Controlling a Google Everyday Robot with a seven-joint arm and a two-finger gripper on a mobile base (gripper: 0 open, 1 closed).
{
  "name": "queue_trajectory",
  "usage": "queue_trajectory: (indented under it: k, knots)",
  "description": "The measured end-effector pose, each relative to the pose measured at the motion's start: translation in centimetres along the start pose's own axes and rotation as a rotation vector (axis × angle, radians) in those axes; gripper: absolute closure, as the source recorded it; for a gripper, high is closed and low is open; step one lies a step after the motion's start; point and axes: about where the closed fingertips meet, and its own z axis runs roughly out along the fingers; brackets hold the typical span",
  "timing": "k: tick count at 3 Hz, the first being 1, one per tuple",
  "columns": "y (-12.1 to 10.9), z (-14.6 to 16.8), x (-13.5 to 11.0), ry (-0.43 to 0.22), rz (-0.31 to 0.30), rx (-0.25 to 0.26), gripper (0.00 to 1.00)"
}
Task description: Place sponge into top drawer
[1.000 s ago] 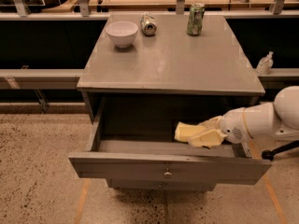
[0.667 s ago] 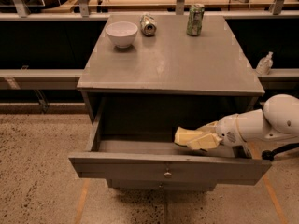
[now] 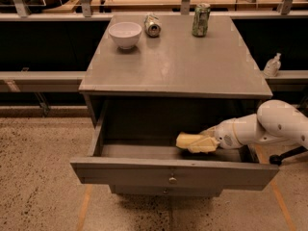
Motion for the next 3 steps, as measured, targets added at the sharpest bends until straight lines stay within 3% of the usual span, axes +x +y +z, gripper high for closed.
queue_trajectory:
  k: [1, 2, 3]
  knots:
    - [-0.1, 0.9, 0.4, 0.015, -0.004, 0.002, 0.3]
    - [0.6, 0.4, -0.9, 0.001, -0.033, 0.018, 0.01]
    - [1.0, -0.3, -2.6, -0.024, -0.064, 0.02, 0.13]
